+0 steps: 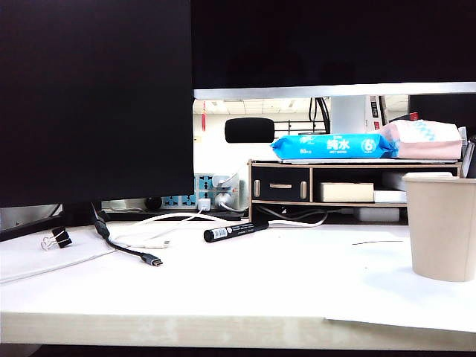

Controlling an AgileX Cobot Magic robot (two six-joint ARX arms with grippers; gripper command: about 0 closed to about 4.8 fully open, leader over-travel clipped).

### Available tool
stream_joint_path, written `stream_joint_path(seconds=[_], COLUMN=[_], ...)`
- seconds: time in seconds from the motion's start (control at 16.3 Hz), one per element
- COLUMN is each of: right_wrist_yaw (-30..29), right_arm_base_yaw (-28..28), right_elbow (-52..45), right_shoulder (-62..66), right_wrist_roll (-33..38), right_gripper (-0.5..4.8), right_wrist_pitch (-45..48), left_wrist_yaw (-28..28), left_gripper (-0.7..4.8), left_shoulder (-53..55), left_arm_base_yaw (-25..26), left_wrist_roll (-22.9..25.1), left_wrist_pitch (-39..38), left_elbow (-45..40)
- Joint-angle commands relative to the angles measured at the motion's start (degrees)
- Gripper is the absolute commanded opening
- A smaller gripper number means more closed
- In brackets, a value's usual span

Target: Pick up the marker from the paper cup and put it on the table.

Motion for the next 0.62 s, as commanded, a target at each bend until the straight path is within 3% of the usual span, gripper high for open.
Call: stream_joint_path(seconds=[0.06, 0.37, 0.49, 0.62], right_wrist_yaw=[0.04, 0.83, 5.11, 15.17], right_arm_base_yaw=[0.02, 0.0, 0.0, -0.15], right_elbow=[0.22, -0.2, -3.54, -10.34], right_shoulder=[-0.13, -0.13, -0.83, -2.51], right_wrist_roll=[0.04, 0.04, -0.22, -0.35], right_gripper=[0.05, 0.05, 0.05, 0.05], right_wrist_pitch=[0.74, 1.01, 4.52, 9.79], left_wrist_yaw=[0.07, 0.07, 0.07, 0.09], left_gripper=[-0.05, -0.05, -0.05, -0.05], left_shoulder=[0.0, 0.0, 0.0, 0.0], left_arm_base_yaw=[0.02, 0.02, 0.02, 0.02], left_wrist_roll=[0.02, 0.02, 0.02, 0.02], left_wrist_pitch=[0.52, 0.52, 0.5, 0.31], left_elbow=[0.07, 0.07, 0.07, 0.07])
